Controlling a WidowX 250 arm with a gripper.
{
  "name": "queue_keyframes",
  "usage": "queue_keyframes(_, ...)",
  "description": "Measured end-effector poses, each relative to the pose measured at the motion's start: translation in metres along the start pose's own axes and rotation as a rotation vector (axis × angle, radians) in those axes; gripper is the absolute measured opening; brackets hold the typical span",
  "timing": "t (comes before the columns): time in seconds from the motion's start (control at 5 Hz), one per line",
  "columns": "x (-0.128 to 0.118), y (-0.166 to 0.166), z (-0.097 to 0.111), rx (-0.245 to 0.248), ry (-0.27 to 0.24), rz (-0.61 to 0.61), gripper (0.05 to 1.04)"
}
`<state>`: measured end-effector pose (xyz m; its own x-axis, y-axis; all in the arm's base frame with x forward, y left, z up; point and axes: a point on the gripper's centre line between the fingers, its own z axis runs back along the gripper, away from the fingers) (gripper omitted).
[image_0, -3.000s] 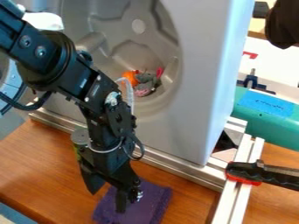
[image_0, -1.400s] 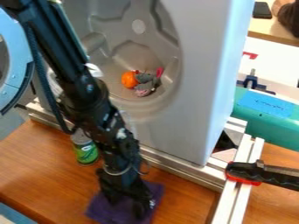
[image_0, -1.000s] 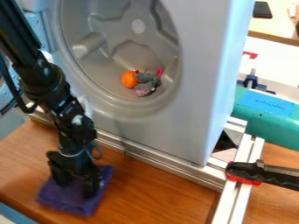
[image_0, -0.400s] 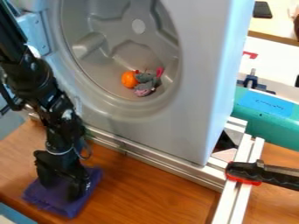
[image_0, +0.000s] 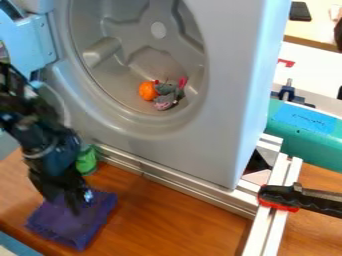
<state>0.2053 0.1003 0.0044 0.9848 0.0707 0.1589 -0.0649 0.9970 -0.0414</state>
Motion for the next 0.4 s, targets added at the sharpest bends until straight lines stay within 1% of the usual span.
queue_keyframes(0.2,-0.010,-0.007,0.016,-0.014,0.034,-0.040,1.001)
queue_keyframes(0.4,-0.018,-0.013,0.028,0.033,0.105,-0.076,1.001)
